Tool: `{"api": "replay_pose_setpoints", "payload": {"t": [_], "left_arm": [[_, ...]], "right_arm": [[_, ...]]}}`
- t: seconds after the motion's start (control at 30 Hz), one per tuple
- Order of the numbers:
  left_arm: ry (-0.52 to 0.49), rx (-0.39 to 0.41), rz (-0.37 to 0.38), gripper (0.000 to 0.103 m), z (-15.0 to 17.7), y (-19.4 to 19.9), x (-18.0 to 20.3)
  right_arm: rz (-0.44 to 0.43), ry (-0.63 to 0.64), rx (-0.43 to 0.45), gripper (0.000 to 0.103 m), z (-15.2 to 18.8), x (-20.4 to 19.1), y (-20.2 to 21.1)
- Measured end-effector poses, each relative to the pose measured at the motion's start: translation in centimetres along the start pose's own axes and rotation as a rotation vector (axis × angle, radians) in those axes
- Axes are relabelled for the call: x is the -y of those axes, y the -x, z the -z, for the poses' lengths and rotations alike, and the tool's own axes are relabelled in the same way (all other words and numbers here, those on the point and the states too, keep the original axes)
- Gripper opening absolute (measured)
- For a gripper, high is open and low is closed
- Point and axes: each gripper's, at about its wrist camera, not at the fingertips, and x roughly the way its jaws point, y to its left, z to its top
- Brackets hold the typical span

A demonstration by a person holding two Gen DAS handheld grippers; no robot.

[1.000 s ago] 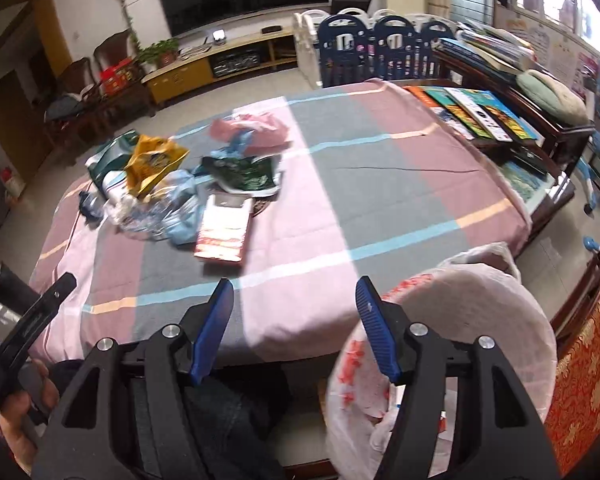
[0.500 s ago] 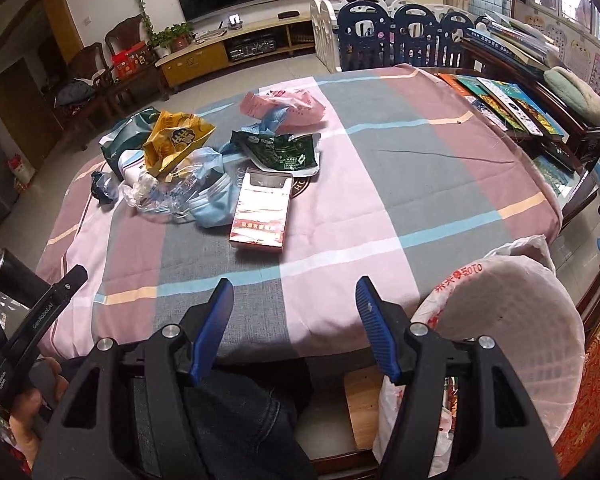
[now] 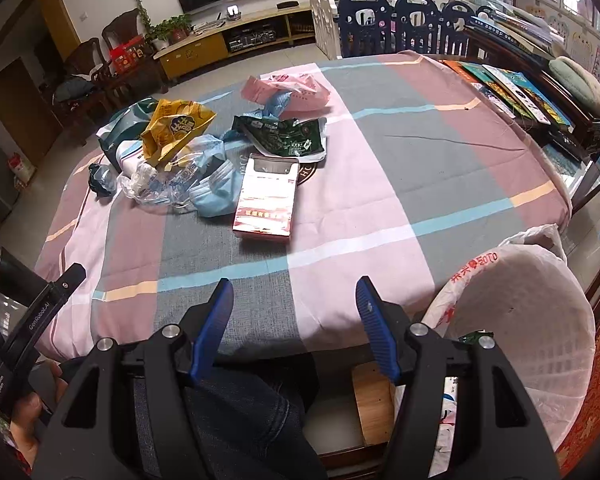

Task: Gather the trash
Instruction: 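Move both open tools back over the trash on the table, then grasp the clear plastic bag with the right tool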

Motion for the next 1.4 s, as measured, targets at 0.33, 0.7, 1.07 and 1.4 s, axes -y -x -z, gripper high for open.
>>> {"api": "replay_pose_setpoints", "payload": {"t": [0.33, 0.7, 1.07, 1.4], "left_arm": [[0.027, -0.008, 0.007, 0.09, 0.0, -0.2, -0.3], [0.106, 0.02, -0.036, 0.09, -0.3, 0.0, -1.7], [0.121, -0.002, -0.055, 0.09, -0.3, -0.6, -2.0], [0.109, -0.021, -0.068, 0.09, -0.3, -1.2, -1.8]], "right_arm": [[0.002, -0.004, -0.025, 0.063, 0.5, 0.0, -0.9], [-0.023, -0.003, -0.013, 0.063, -1.9, -2.2, -4.0], [0.048, -0.012, 0.013, 0.063, -7.6, -5.1, -11.3], [0.061, 0.234, -0.049, 0.016, -8.8, -10.7, -15.1]]}}
